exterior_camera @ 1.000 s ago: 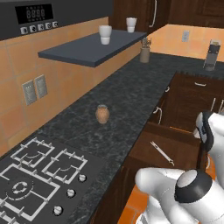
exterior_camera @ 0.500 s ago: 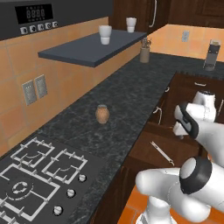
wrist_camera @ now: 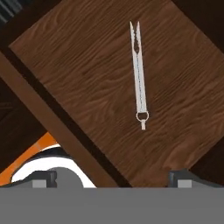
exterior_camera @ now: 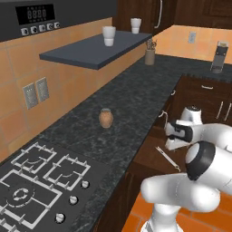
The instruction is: Pick the tongs from the drawer and place it on the counter.
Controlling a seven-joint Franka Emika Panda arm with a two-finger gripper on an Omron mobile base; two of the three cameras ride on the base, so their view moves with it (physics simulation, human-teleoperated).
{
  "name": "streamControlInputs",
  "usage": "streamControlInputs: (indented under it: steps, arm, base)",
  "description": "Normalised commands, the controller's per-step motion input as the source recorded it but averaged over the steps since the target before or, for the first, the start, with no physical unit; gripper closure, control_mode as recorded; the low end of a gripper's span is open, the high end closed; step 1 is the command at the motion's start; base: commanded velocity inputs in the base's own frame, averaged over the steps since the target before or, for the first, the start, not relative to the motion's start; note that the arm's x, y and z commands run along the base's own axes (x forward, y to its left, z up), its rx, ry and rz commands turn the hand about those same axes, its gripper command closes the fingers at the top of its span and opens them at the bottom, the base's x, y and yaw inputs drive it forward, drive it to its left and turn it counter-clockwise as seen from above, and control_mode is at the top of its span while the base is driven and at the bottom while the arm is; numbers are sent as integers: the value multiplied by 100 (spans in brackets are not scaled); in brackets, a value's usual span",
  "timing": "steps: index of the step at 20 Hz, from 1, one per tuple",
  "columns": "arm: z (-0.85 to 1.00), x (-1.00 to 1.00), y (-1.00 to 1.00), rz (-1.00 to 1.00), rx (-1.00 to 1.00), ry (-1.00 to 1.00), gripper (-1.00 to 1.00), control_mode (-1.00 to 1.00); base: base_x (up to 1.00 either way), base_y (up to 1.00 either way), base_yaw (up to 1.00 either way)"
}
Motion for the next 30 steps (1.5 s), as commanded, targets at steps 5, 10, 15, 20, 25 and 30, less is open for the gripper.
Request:
streamControlInputs:
  steps: [5,10,15,20,25,30]
  arm:
    - [-51,52,0,5,0,2,-100,-100]
    - [-52,47,-19,5,0,0,-100,-100]
    - [-53,44,-32,6,0,0,-100,-100]
    - [-56,34,-4,1,0,0,-100,-100]
    - [-56,30,-2,0,0,0,-100,-100]
    - [-45,20,-22,1,0,0,-100,-100]
  base:
    - [0,0,0]
    - [0,0,0]
    - [0,0,0]
    - [0,0,0]
    - [0,0,0]
    - [0,0,0]
